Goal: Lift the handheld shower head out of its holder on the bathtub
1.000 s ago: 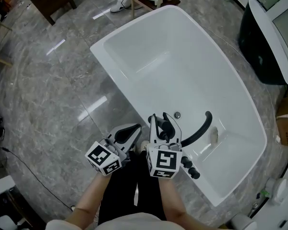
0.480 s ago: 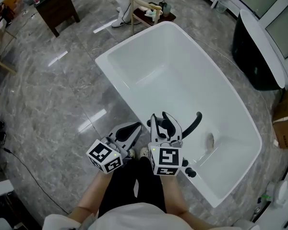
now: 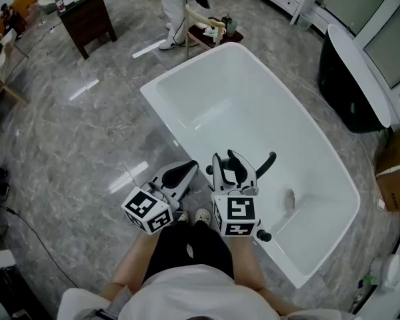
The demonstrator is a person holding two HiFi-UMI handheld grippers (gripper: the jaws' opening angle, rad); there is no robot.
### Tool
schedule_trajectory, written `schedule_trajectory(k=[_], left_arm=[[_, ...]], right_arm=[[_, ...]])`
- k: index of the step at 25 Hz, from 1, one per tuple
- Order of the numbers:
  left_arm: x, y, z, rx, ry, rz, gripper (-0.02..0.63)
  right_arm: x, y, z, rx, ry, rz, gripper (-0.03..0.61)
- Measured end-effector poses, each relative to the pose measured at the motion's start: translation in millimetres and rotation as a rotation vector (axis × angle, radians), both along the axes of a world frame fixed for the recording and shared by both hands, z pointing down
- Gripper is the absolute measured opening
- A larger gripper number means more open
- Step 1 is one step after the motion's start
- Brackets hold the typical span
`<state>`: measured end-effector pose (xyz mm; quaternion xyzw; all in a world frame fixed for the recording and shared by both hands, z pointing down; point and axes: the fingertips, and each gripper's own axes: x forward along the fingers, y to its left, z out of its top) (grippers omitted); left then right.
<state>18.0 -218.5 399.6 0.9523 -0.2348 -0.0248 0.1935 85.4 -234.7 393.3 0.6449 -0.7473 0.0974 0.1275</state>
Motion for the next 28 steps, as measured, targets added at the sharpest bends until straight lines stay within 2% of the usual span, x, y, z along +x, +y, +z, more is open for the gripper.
schedule_trajectory(k=[9,15,28], left_arm=[[-45,-2,-26,0.061,0.013,-0.122,0.020],[-88,-4,-30,0.051,0.038,-0.246,0.020],[-176,2,-34,0.055,0.035,-0.499,0.020]], right_arm=[[-51,-6,-46,0.097,0.004,-0.143,0.133],[-98,-10,-54,0.112,0.019,-0.273,0.132],[-199,-12,-66,0.129,0.029,-0.552,0.127]])
